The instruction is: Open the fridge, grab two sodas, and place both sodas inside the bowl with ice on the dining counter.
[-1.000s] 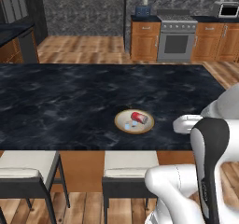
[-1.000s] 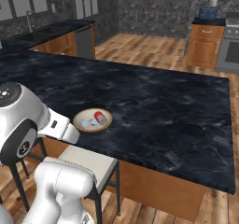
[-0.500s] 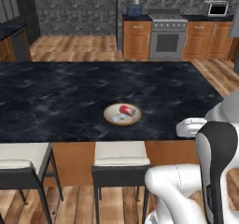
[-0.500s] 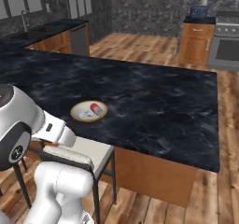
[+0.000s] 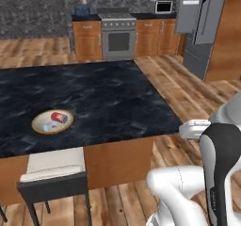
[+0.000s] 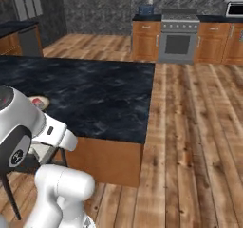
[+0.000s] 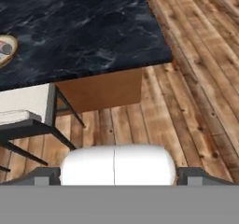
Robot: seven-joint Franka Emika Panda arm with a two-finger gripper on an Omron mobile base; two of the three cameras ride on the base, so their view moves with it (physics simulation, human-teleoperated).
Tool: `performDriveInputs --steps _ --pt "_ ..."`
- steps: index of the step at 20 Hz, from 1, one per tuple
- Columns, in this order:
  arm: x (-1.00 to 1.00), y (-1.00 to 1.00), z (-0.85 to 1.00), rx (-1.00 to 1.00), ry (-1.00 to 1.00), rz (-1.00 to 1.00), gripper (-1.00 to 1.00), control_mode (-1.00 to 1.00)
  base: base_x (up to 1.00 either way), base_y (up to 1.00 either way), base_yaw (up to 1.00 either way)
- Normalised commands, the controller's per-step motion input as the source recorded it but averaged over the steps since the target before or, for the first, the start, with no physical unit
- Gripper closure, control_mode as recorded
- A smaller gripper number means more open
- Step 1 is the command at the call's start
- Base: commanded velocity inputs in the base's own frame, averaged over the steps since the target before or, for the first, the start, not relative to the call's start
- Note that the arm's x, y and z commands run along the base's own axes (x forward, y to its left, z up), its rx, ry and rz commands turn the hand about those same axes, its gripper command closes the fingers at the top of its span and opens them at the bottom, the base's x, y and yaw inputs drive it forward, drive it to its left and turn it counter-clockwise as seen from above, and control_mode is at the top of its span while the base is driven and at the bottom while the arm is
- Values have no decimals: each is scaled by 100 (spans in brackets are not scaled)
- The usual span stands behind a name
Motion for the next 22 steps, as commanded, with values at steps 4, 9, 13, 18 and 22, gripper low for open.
performDriveInputs --steps 4,9,13,18,22 --pt "0 0 0 0 0 0 -100 100 16 -100 -31" --pt "0 0 0 0 0 0 -100 100 52 -100 -21" --pt "0 0 0 0 0 0 -100 100 82 -100 -12" --pt "0 0 0 0 0 0 -100 100 100 -99 0" --pt "0 0 0 0 0 0 -100 100 100 -93 0"
